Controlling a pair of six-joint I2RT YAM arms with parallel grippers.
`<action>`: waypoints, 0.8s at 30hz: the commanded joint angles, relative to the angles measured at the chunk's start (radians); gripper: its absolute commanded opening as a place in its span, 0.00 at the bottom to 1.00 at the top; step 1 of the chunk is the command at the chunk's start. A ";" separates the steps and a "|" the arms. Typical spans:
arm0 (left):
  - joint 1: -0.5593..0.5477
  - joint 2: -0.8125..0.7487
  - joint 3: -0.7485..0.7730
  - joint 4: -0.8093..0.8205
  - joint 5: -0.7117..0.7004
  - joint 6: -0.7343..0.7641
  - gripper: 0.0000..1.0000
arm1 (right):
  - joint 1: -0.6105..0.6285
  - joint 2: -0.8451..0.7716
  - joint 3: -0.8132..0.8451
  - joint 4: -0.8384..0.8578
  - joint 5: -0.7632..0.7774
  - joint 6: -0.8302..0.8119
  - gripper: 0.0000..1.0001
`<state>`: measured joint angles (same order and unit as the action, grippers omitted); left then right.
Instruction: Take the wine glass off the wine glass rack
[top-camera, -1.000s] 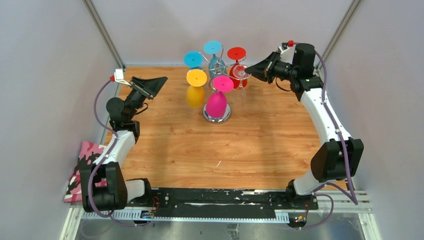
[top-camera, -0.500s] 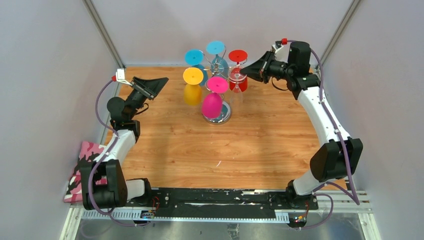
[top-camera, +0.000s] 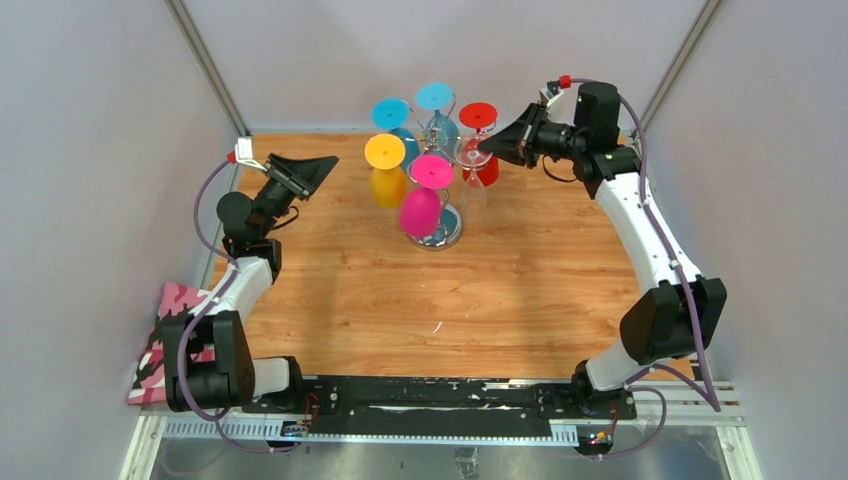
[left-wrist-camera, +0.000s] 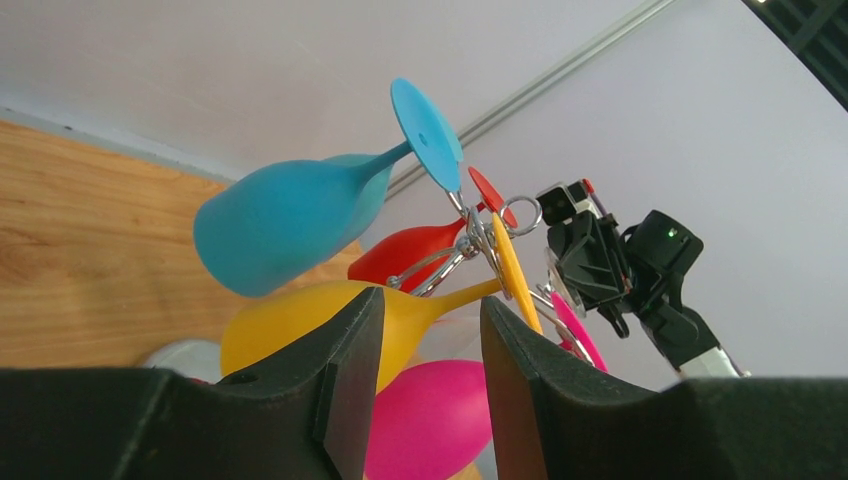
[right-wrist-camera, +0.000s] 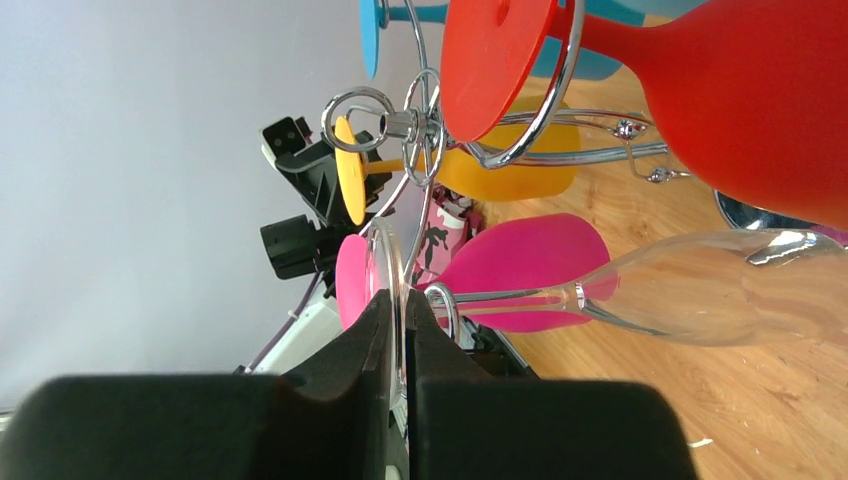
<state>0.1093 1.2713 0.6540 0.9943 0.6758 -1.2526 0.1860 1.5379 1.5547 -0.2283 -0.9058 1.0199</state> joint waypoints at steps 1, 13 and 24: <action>0.006 0.007 0.006 0.037 0.027 -0.006 0.45 | 0.026 -0.055 -0.031 -0.031 -0.071 -0.023 0.00; 0.007 -0.028 -0.004 -0.001 0.029 0.008 0.44 | 0.023 -0.094 -0.112 -0.032 -0.076 -0.033 0.00; 0.006 -0.013 0.000 -0.024 0.023 0.025 0.43 | 0.021 -0.147 -0.118 -0.029 -0.092 -0.035 0.00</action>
<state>0.1093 1.2594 0.6540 0.9630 0.6876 -1.2373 0.1917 1.4345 1.4433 -0.2413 -0.9451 0.9966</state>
